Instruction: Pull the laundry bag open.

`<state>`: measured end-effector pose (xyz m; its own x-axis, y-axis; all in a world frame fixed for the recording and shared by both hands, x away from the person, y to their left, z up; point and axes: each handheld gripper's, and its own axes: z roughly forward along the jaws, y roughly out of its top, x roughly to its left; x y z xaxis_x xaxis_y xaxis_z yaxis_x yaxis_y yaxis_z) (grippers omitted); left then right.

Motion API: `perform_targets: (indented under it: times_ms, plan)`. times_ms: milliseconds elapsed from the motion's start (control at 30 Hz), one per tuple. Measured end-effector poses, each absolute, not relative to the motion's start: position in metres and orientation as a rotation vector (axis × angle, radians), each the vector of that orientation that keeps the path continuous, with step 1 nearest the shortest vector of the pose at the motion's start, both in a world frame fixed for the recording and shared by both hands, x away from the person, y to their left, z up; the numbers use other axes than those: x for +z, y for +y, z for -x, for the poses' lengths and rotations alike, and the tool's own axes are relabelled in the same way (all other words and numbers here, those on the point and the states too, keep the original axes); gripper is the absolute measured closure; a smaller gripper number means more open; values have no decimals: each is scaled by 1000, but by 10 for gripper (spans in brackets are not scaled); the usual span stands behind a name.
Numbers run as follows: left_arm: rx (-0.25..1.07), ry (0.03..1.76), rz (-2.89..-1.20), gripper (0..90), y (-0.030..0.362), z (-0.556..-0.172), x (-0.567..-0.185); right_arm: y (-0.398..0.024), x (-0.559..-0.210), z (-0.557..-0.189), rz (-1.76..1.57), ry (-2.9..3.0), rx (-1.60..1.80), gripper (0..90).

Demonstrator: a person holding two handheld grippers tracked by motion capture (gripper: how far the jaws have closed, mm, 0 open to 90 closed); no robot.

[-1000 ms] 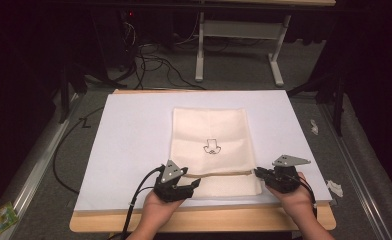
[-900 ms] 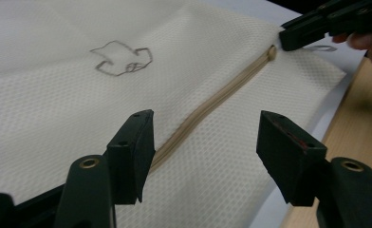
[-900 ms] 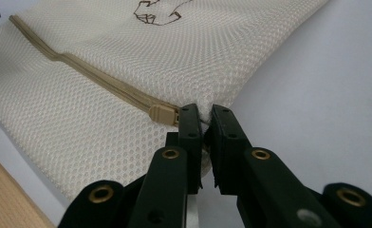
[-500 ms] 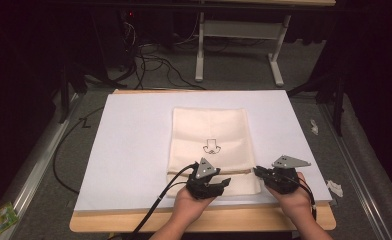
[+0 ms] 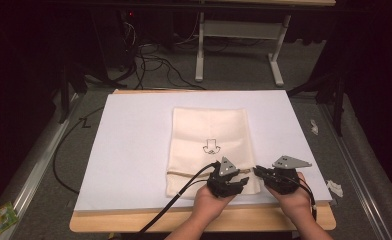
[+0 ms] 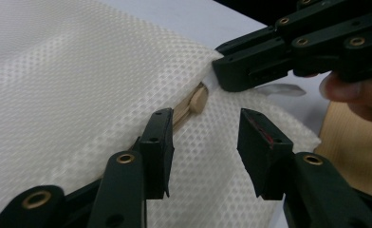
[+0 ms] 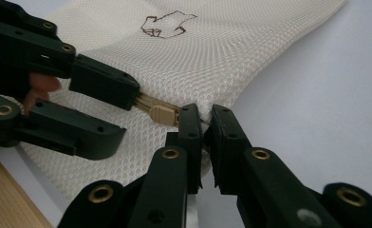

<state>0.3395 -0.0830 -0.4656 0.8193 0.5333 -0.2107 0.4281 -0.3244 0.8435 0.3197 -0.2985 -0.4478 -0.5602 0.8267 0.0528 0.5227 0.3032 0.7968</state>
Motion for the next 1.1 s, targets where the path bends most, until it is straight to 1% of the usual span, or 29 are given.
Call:
perform_targets:
  times_ms: [67,200,233,367,533,667,800,967,1100]
  plan:
    - [134,728,-1964,604,-86,-341,-466,-298,-447,-319,-1212,2214,1144,848]
    - [94,751,-1945,669,-89,-344,-469,-298,-448,-320,-1209,2220,1144,848]
    - [85,754,-1941,672,-89,-345,-469,-298,-448,-320,-1205,2221,1145,847]
    - [98,751,-1935,701,-92,-344,-470,-298,-448,-320,-1210,2221,1145,847]
    - [103,756,-1934,780,-93,-344,-471,-297,-447,-320,-1200,2221,1146,847]
    - [129,774,-1923,800,-96,-344,-472,-297,-447,-320,-1197,2216,1149,847]
    - [152,785,-1906,802,-100,-344,-473,-298,-446,-320,-1201,2211,1152,847]
    - [183,766,-1888,861,-101,-341,-471,-299,-445,-320,-1198,2210,1157,847]
    - [179,763,-1889,866,-100,-341,-471,-299,-445,-320,-1197,2206,1162,847]
